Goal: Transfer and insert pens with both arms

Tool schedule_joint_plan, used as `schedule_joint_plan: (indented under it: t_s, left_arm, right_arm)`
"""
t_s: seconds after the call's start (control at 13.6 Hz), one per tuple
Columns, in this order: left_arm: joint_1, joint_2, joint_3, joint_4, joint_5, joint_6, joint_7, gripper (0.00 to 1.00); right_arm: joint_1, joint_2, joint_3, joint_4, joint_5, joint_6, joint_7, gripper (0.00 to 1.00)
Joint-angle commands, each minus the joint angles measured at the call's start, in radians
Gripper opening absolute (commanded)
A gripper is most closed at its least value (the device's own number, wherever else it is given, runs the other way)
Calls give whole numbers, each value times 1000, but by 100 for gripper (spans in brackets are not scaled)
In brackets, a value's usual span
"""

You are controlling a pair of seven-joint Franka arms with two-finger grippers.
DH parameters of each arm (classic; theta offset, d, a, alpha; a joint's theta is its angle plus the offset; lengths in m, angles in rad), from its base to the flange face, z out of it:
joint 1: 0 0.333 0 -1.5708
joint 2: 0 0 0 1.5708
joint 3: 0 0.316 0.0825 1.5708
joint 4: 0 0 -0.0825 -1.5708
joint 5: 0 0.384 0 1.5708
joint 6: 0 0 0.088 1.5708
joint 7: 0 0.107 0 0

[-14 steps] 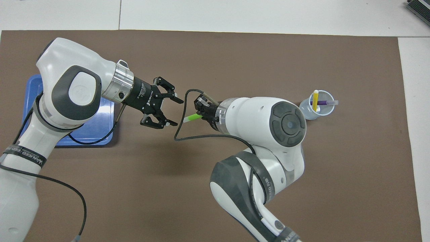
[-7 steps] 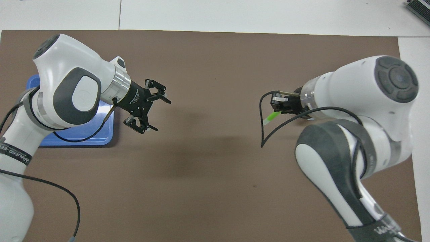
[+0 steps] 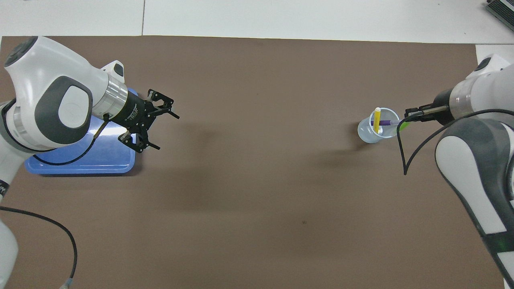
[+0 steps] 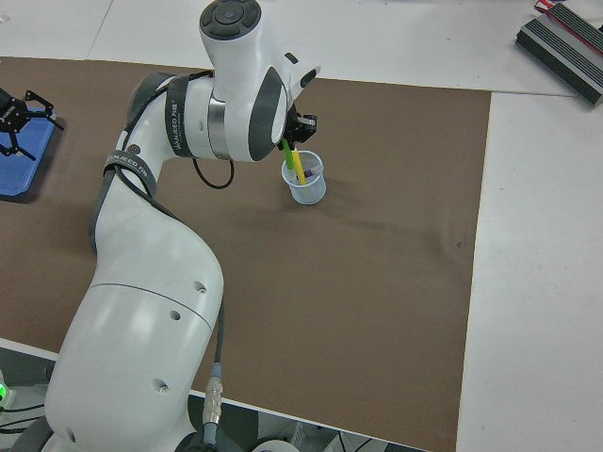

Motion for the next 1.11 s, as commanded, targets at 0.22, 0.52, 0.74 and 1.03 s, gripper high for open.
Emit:
schedule_joint_plan:
  t_s: [0.22, 0.52, 0.74, 1.03]
  left_arm:
    - [-31, -47, -5, -37, 301, 6, 288, 100]
    - [17, -59, -2, -31, 303, 18, 594, 100]
    - [29, -61, -2, -25, 364, 25, 701, 100]
    - [29, -107, -3, -22, 443, 52, 755, 100]
  right_arm:
    - [-30, 9, 19, -59, -18, 154, -98, 0]
    - [-26, 37, 20, -59, -18, 204, -88, 0]
    - [-15, 51, 20, -59, -18, 218, -72, 0]
    - [-6, 69, 22, -69, -18, 220, -32, 0]
